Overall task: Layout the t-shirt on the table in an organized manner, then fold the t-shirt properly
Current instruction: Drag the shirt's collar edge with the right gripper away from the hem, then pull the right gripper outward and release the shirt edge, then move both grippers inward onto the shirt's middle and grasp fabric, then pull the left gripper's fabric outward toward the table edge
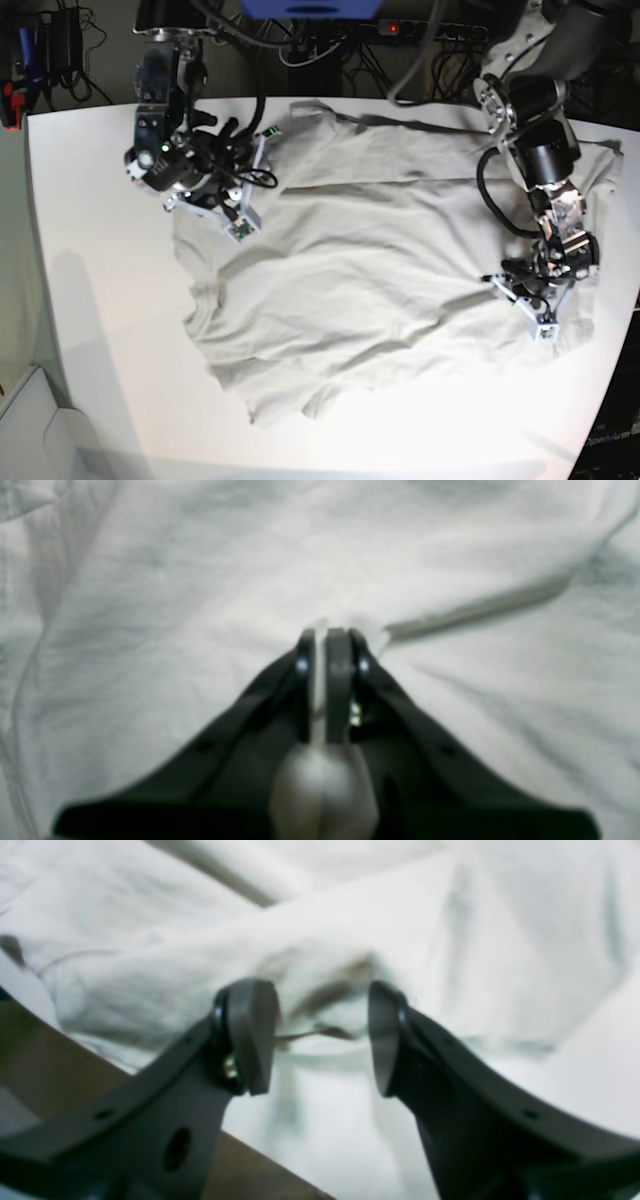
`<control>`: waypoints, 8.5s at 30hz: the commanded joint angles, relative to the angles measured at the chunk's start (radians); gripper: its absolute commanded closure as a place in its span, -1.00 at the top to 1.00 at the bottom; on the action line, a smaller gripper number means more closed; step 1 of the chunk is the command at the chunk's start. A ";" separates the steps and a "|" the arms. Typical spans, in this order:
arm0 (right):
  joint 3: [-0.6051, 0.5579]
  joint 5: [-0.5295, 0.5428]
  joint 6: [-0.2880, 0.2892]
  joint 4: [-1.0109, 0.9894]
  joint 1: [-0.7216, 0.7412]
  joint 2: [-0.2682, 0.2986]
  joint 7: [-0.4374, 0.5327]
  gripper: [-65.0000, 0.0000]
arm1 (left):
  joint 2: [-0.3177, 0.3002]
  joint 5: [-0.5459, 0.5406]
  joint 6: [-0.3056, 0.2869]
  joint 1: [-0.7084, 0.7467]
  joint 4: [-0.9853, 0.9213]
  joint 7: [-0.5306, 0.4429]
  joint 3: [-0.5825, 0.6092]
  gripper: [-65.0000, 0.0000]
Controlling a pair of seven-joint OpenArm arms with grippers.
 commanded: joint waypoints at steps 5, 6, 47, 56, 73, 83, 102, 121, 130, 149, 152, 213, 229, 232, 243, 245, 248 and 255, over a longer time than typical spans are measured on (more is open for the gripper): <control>0.002 0.015 -0.001 -0.013 0.018 0.025 0.037 -0.09 | -0.009 -0.009 0.000 -0.030 0.019 -0.022 0.001 -0.87; 0.002 0.015 -0.001 -0.015 0.018 0.029 0.040 -0.13 | -0.009 -0.009 0.000 -0.030 0.019 -0.022 0.001 -0.87; -0.012 0.012 -0.001 -0.017 -0.008 0.033 0.037 -0.83 | 0.000 -0.009 0.005 -0.030 0.011 -0.059 0.001 -0.87; -0.006 0.014 -0.001 0.168 -0.011 0.126 -0.043 -1.00 | -0.003 -0.009 0.005 -0.030 0.010 -0.063 0.001 -0.87; -0.014 0.017 -0.001 0.273 -0.209 0.168 -0.197 -1.00 | 0.000 -0.009 0.000 -0.032 0.011 -0.066 0.001 -0.87; -0.137 0.018 -0.001 0.272 -0.276 0.137 -0.197 -1.00 | 0.001 -0.009 -0.001 -0.032 0.010 -0.112 0.005 -0.87; 0.155 0.015 -0.001 0.270 -0.232 0.257 -0.197 -0.33 | 0.011 -0.009 -0.003 -0.010 0.019 -0.103 0.005 -0.87; -0.055 0.009 -0.001 0.019 0.324 0.132 -0.197 -0.33 | 0.107 -0.009 -0.004 0.293 0.254 0.039 0.007 -0.87; -0.092 0.009 -0.001 -0.297 0.405 0.039 -0.035 -0.34 | 0.238 -0.010 -0.004 0.428 0.485 0.151 0.096 -0.87; -0.094 0.009 -0.001 -0.406 0.334 0.052 0.132 -0.33 | 0.290 -0.010 -0.006 0.496 1.059 0.455 0.160 -0.87; -0.094 0.009 -0.001 -0.406 0.333 0.052 0.138 -0.33 | 0.287 -0.010 -0.006 0.485 1.073 0.463 0.053 -0.87; -0.095 0.009 -0.001 -0.408 0.302 0.068 0.138 -0.34 | 0.139 -0.302 -0.003 0.249 0.551 0.279 -0.369 -0.44; -0.095 0.009 -0.001 -0.408 0.305 0.082 0.138 -0.34 | 0.147 -0.299 0.009 0.246 0.550 0.277 -0.377 -0.99; -0.095 0.009 -0.001 -0.408 0.304 0.082 0.138 -0.34 | 0.141 -0.300 0.009 0.237 0.577 0.277 -0.377 -0.99; -0.095 0.009 -0.001 -0.408 0.302 0.082 0.138 -0.34 | 0.118 -0.291 0.009 0.092 0.775 0.270 -0.366 -0.99; -0.095 0.009 -0.001 -0.408 0.302 0.082 0.138 -0.34 | 0.101 -0.291 0.009 0.075 0.768 0.263 -0.340 -0.99; -0.095 0.009 -0.001 -0.408 0.299 0.082 0.138 -0.34 | 0.053 -0.299 0.009 0.072 0.709 0.256 -0.282 -0.99; -0.095 0.009 -0.001 -0.408 0.299 0.082 0.138 -0.34 | 0.017 -0.291 0.009 0.065 0.521 0.076 -0.246 -0.99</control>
